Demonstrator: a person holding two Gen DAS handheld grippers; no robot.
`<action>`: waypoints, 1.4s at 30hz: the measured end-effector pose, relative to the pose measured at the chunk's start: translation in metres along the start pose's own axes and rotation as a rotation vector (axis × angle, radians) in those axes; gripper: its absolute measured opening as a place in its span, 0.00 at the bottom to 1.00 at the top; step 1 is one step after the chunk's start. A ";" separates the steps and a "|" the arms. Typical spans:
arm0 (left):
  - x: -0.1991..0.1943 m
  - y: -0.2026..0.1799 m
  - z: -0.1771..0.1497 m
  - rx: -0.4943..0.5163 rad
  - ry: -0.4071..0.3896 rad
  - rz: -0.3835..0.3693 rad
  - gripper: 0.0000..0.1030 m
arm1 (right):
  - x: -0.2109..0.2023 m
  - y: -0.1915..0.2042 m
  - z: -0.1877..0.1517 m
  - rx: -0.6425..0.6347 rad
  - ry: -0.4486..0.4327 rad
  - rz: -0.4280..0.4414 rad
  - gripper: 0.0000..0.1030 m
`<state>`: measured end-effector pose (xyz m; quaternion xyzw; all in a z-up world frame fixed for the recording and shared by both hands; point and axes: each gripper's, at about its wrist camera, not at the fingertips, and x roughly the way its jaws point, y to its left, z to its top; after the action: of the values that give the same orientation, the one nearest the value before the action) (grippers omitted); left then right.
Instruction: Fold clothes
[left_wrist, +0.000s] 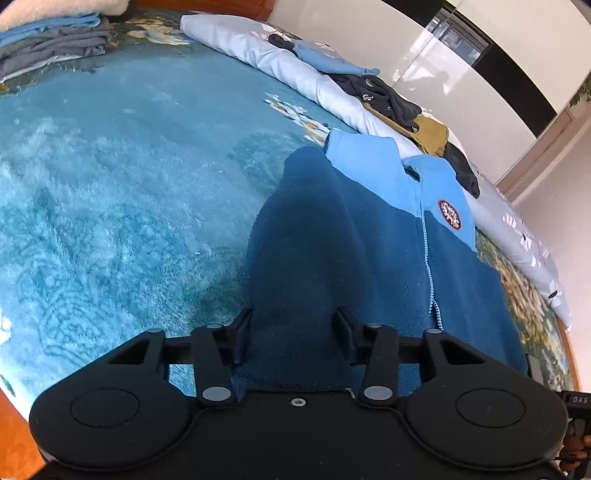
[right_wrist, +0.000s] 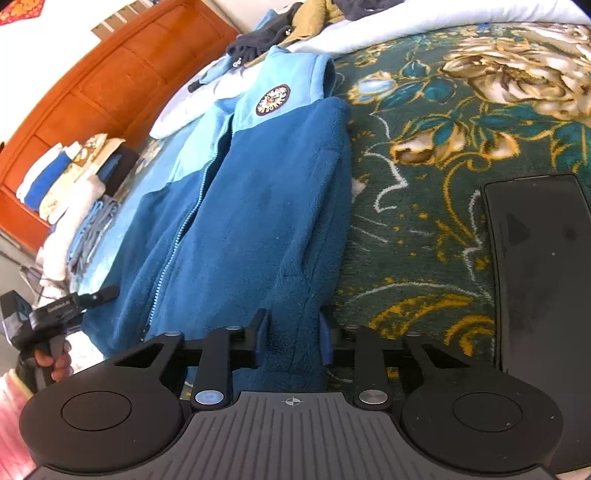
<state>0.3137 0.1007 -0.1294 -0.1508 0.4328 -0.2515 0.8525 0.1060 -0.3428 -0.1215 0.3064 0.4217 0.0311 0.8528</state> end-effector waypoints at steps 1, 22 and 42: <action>0.000 0.000 0.000 -0.002 -0.001 -0.002 0.37 | -0.001 0.000 0.000 -0.001 -0.002 0.004 0.17; -0.002 -0.005 -0.007 0.070 0.003 0.026 0.26 | 0.009 -0.004 -0.001 0.035 0.017 0.024 0.17; -0.030 -0.099 -0.059 0.219 -0.034 0.015 0.13 | -0.056 -0.030 0.027 -0.021 -0.148 -0.142 0.10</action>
<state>0.2213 0.0337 -0.0967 -0.0576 0.3893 -0.2884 0.8729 0.0836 -0.3976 -0.0865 0.2680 0.3780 -0.0477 0.8849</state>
